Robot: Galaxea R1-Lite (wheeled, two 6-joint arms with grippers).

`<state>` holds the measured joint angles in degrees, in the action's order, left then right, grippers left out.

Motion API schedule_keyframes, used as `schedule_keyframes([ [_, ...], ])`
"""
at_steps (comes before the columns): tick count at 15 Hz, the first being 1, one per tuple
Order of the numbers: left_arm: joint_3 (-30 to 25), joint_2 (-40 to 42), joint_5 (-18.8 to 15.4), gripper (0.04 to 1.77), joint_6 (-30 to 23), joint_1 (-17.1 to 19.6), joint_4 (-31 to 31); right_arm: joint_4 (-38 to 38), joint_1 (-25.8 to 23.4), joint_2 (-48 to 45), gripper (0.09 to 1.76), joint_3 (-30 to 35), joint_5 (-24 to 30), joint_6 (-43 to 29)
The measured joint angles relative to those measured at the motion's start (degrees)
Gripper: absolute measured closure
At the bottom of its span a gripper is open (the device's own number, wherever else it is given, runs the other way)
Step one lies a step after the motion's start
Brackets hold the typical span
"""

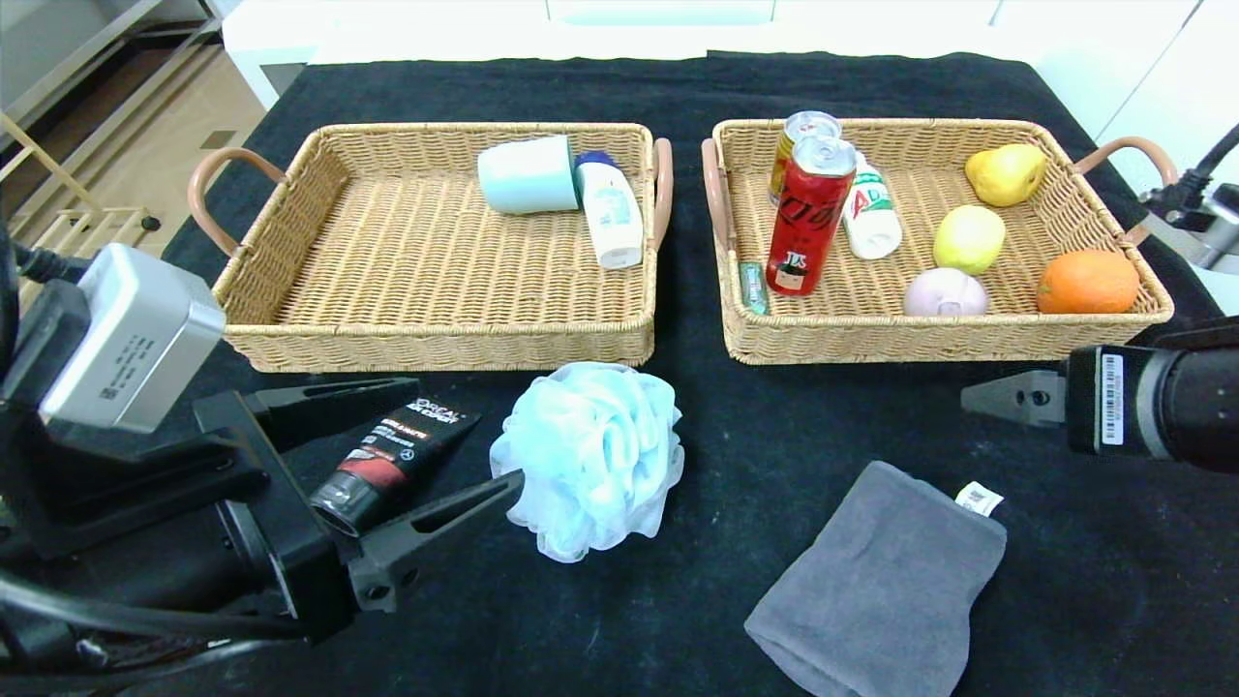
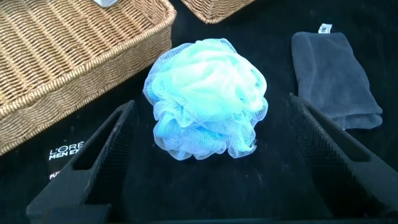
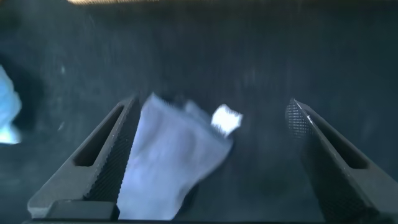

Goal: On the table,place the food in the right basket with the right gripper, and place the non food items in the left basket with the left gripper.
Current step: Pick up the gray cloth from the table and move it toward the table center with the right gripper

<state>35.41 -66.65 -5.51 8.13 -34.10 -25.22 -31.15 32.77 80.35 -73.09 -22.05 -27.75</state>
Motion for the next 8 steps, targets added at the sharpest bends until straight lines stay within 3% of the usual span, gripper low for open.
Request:
schedule_keyframes([
  [3,-0.05,-0.27,0.00,0.09,-0.01,0.00,0.00,-8.57,3.12,2.50,0.15,-4.50,0.00,-9.16],
  [8,-0.09,-0.28,0.00,0.09,0.00,0.01,-0.11,-11.50,6.39,8.22,0.15,-5.24,1.00,-19.88],
])
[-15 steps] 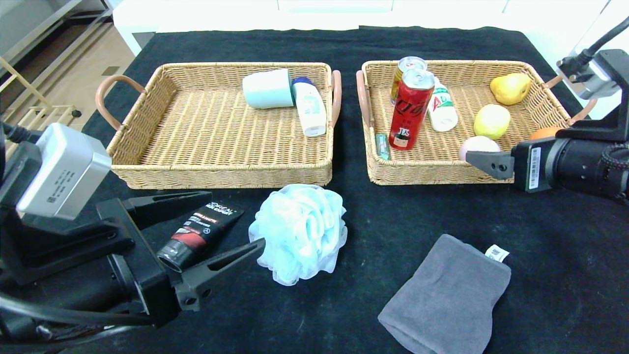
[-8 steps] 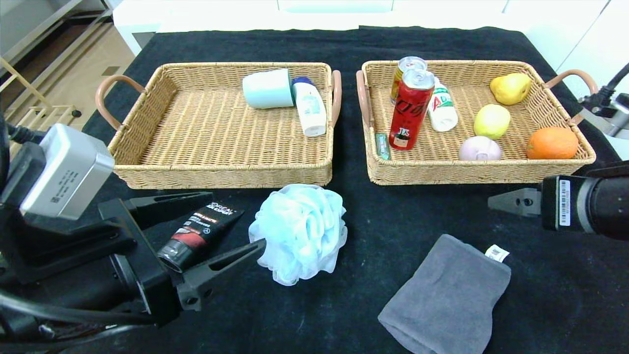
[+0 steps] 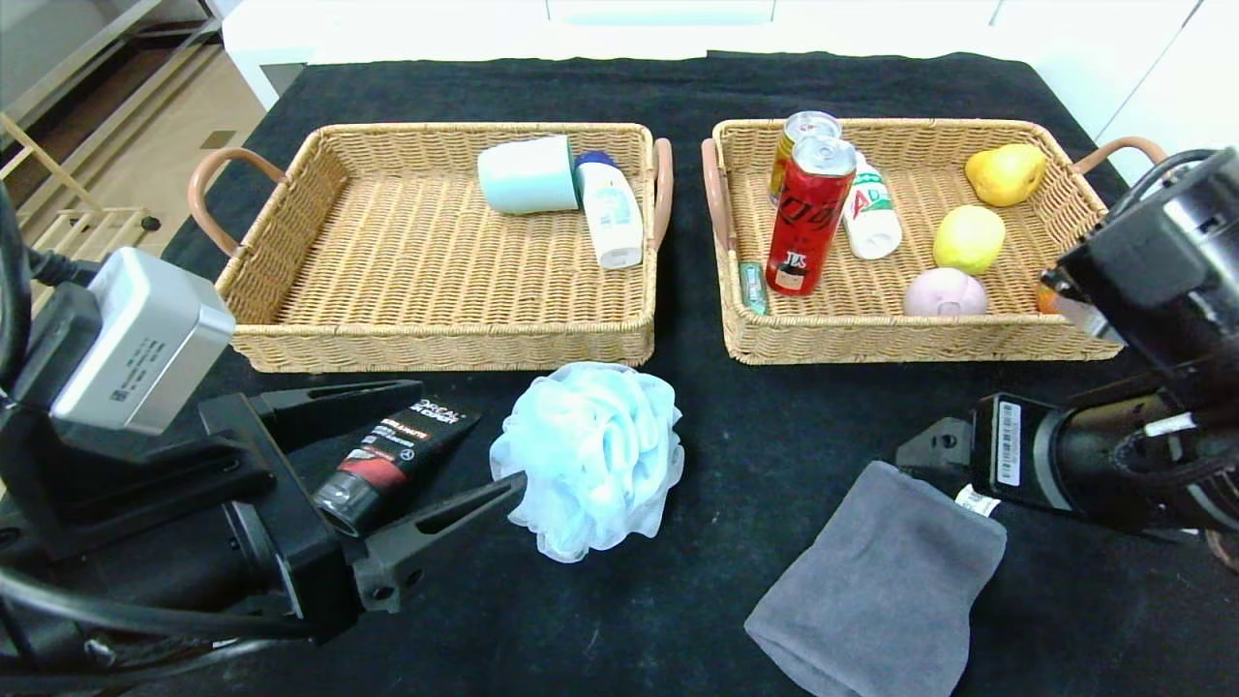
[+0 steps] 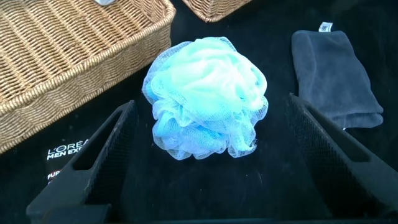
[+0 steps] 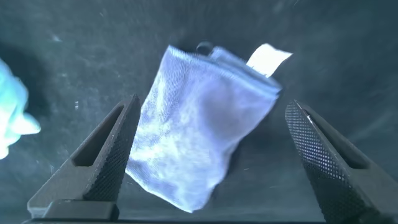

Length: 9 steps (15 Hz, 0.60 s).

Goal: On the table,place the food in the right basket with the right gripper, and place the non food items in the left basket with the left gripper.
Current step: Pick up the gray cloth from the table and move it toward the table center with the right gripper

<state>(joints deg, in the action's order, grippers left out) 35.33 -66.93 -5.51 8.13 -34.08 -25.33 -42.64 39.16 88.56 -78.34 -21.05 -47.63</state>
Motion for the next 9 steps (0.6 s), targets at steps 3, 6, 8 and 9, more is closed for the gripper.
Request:
schedule_keyframes([
  [3,0.00,0.01,0.00,0.09,-0.01,0.07,0.00,0.00,0.43,2.17,0.15,1.60,4.52,-2.10],
  [6,0.00,0.09,0.00,0.09,-0.01,0.07,0.01,0.23,0.48,4.43,0.15,3.12,5.10,-3.55],
  [8,0.06,0.17,0.00,0.09,-0.01,0.07,0.01,0.45,0.52,5.95,0.15,3.73,5.92,-3.96],
  [9,0.09,0.20,0.00,0.09,-0.01,0.07,0.00,0.56,0.54,6.74,0.15,3.86,6.36,-4.08],
])
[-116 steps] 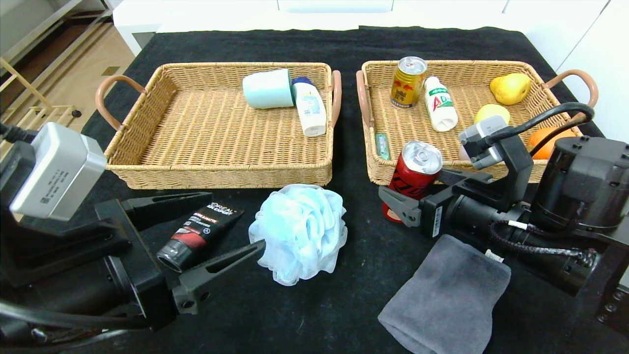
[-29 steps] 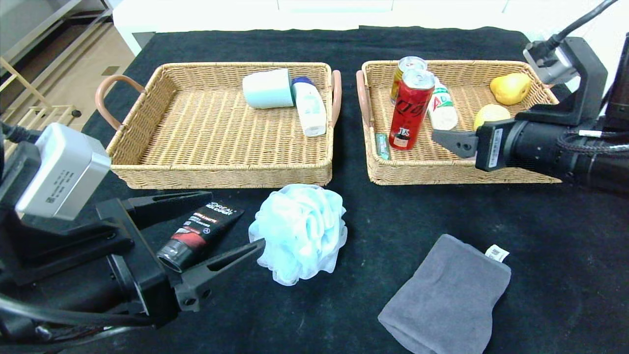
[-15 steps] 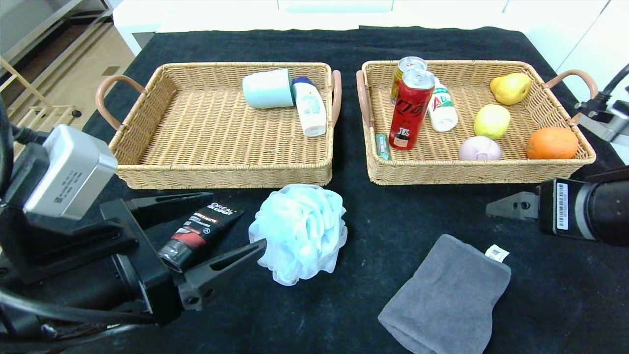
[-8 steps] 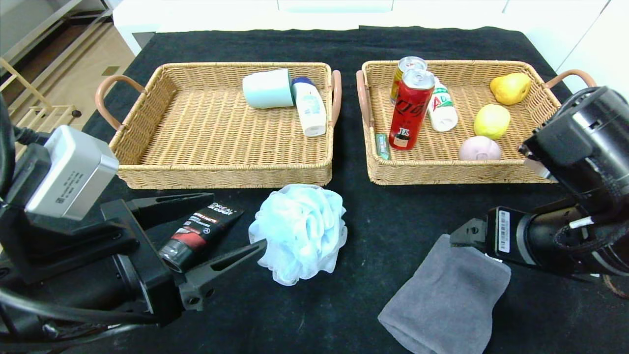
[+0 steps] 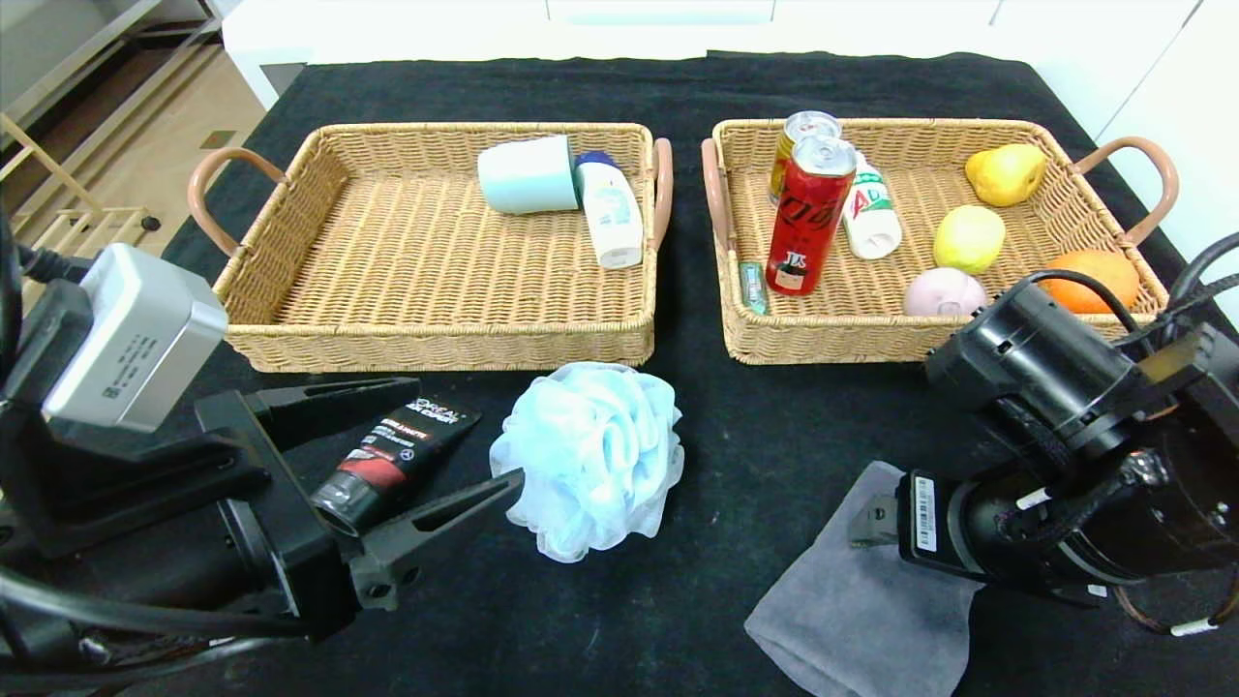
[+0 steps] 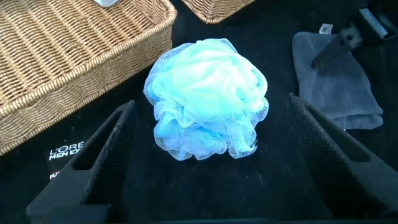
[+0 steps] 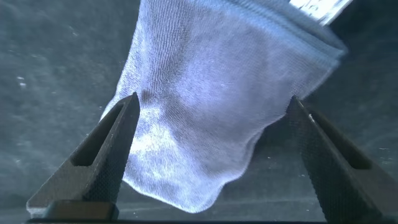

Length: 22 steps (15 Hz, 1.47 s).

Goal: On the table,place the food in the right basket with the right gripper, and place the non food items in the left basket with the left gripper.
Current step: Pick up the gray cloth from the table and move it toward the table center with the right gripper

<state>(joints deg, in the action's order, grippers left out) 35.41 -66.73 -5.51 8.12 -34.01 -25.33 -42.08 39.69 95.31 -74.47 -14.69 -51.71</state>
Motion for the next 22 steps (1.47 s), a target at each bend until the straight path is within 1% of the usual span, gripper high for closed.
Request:
schedule_keyframes([
  [6,0.00,0.28,0.00,0.09,0.01,0.00,0.01,0.93,0.07,2.49,0.15,0.88,0.26,-0.62],
  [8,0.00,0.39,0.00,0.09,0.01,0.00,0.00,0.85,0.07,2.96,0.51,1.10,0.17,-0.62],
  [10,0.00,0.39,0.00,0.09,0.01,0.00,0.01,0.93,0.10,3.25,0.75,1.24,0.20,-0.63],
  [16,-0.06,0.37,0.00,0.09,0.11,0.00,0.00,2.12,-0.06,3.69,1.23,2.65,0.26,-0.62],
  [17,-0.09,0.37,0.00,0.09,0.11,0.00,0.01,2.17,-0.06,3.71,1.26,2.78,0.26,-0.63],
  [22,-0.09,0.37,0.00,0.09,0.11,0.00,0.01,2.17,0.05,3.73,1.27,3.33,0.30,-0.66],
])
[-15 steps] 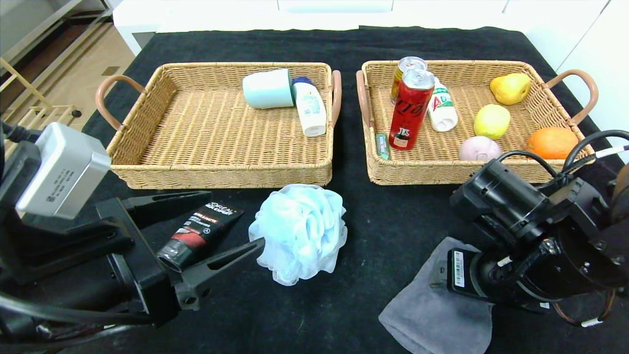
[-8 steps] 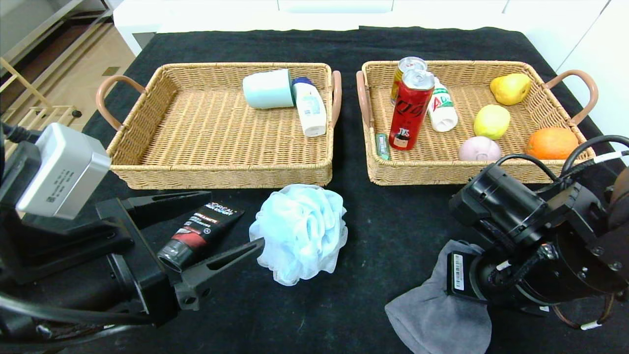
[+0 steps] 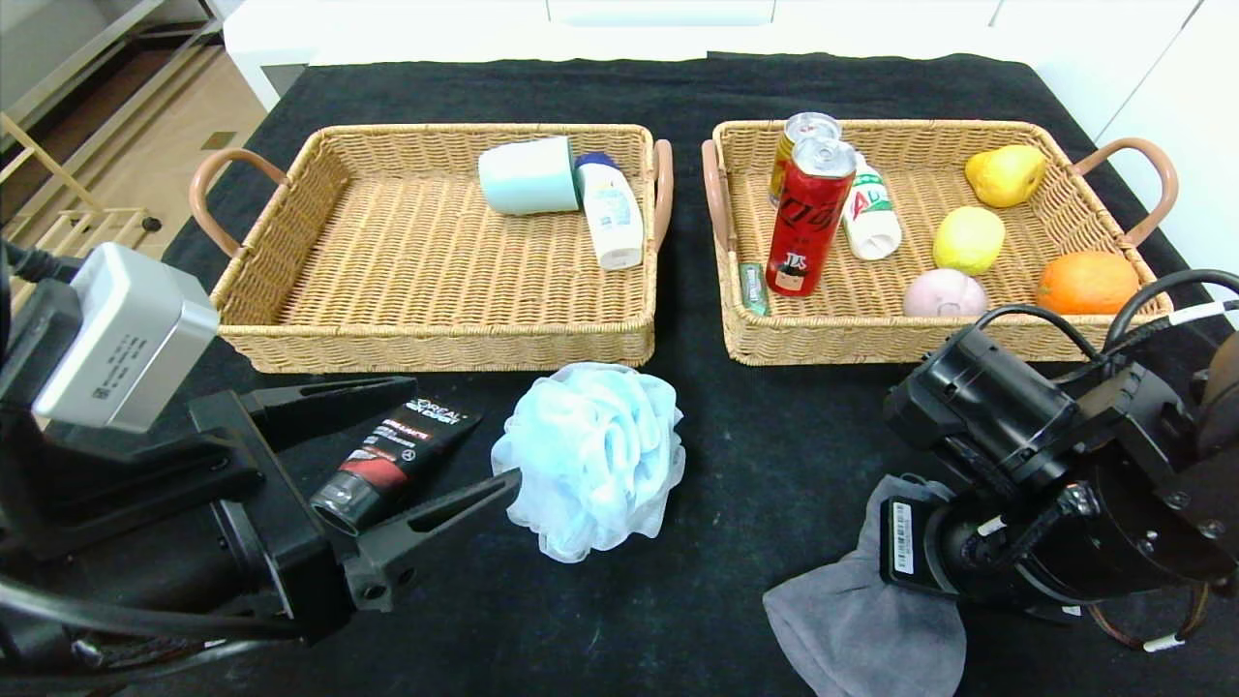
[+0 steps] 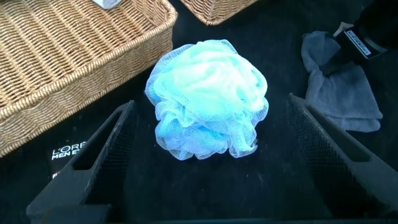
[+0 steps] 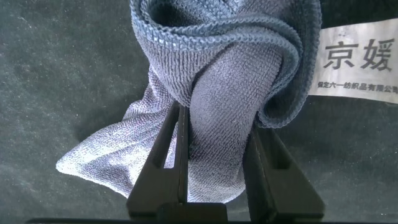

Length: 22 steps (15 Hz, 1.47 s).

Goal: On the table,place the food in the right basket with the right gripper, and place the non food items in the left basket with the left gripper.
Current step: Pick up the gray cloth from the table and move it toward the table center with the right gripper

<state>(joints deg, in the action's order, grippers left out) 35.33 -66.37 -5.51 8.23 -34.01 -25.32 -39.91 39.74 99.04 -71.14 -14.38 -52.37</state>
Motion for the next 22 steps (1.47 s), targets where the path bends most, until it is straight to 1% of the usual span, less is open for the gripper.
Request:
schedule_keyframes([
  [4,0.00,-0.04,-0.02,0.09,0.00,0.00,0.10,-0.16,0.06,-0.52,1.28,-0.11,0.17,0.34],
  [5,0.00,-0.11,0.00,0.09,0.00,0.00,0.16,-0.18,0.16,-1.07,1.32,-0.24,0.30,0.61],
  [6,0.00,-0.17,-0.02,0.09,0.00,0.00,0.16,-0.24,0.44,-1.94,1.46,-0.33,0.37,1.16],
  [7,0.00,-0.23,0.00,0.09,-0.02,0.00,0.18,-0.38,0.77,-2.79,1.52,-0.40,0.48,1.71],
  [12,0.00,-0.48,0.00,0.09,-0.02,0.00,0.18,-1.71,2.47,-9.05,1.52,-1.54,0.13,5.63],
  [15,-0.07,-0.61,0.00,0.09,-0.02,0.00,0.18,-2.54,2.79,-10.80,1.52,-4.35,0.26,7.72],
  [18,-0.09,-0.77,0.00,0.09,-0.02,0.00,0.11,-2.47,4.39,-10.58,1.52,-7.85,0.41,9.65],
  [22,0.00,-0.77,0.04,0.09,-0.11,0.02,-0.04,-2.39,9.12,-7.11,1.52,-11.04,0.41,9.79],
])
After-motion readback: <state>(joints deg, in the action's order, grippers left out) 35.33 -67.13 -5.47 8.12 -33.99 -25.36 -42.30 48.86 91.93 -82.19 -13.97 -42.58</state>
